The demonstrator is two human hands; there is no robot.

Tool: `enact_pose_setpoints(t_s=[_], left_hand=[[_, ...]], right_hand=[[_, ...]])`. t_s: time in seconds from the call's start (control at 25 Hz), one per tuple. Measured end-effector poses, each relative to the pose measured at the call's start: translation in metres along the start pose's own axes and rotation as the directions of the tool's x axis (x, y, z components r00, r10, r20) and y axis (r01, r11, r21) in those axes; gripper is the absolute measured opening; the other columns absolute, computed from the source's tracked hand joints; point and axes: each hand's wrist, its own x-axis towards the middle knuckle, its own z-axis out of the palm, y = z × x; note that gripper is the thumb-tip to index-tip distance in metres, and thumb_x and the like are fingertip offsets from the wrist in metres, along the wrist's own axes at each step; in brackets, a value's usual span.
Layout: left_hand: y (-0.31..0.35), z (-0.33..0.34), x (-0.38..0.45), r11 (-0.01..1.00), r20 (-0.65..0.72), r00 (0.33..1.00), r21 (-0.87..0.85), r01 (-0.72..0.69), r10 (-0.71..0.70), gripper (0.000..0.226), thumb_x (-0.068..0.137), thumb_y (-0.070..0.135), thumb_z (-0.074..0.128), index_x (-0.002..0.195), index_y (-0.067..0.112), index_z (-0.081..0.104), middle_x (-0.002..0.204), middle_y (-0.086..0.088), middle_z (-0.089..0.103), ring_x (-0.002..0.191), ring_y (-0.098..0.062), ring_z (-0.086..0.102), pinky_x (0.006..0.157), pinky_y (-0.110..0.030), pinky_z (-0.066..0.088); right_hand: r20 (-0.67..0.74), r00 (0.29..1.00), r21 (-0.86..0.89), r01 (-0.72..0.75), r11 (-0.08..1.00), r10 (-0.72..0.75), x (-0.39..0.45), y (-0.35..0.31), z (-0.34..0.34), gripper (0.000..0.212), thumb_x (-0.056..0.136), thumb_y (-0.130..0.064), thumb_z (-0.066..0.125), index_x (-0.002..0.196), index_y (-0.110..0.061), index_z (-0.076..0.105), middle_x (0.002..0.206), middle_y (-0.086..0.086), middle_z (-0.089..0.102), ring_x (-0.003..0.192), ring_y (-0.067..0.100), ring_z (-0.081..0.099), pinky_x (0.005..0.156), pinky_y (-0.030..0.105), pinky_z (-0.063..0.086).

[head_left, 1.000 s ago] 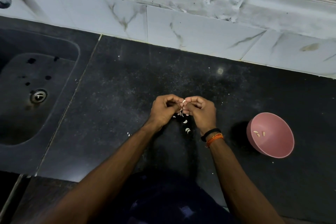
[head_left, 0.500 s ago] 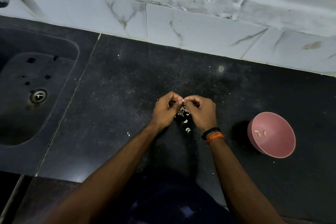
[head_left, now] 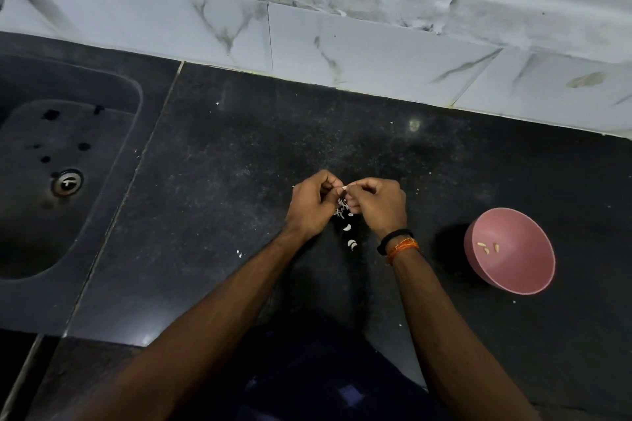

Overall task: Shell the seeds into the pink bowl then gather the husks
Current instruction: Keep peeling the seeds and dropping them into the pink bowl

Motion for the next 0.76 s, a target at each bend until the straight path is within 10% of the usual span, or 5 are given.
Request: enact_pose_setpoints(t_s=[0.44, 0.76], left_hand=[[-0.011, -0.012, 0.007, 0.972, 0.115, 0.991, -0.218, 0.087, -0.063, 0.008, 0.090, 0.000, 0.070, 0.092, 0.007, 0.073, 0.085, -0.008, 0.074, 0.076, -0.023, 0.073, 0.074, -0.035, 0.062], [-0.014, -0.013, 0.004, 0.761, 0.248, 0.937, -0.548, 0.346, -0.247, 0.018, 0.092, -0.006, 0.064, 0.110, -0.008, 0.065, 0.088, -0.016, 0.072, 0.078, -0.022, 0.070, 0.075, -0.030, 0.061]], right_hand=[[0.085, 0.988, 0.118, -0.142, 0.983, 0.133, 0.007, 0.009, 0.006, 0.016, 0.087, -0.007, 0.065, 0.075, -0.011, 0.075, 0.072, 0.010, 0.075, 0.068, 0.017, 0.070, 0.063, 0.027, 0.055], [0.190, 0.964, 0.317, -0.240, 0.917, 0.187, 0.006, 0.007, 0.007, 0.009, 0.088, -0.001, 0.066, 0.084, 0.000, 0.074, 0.073, 0.013, 0.068, 0.059, 0.011, 0.061, 0.057, 0.021, 0.052]])
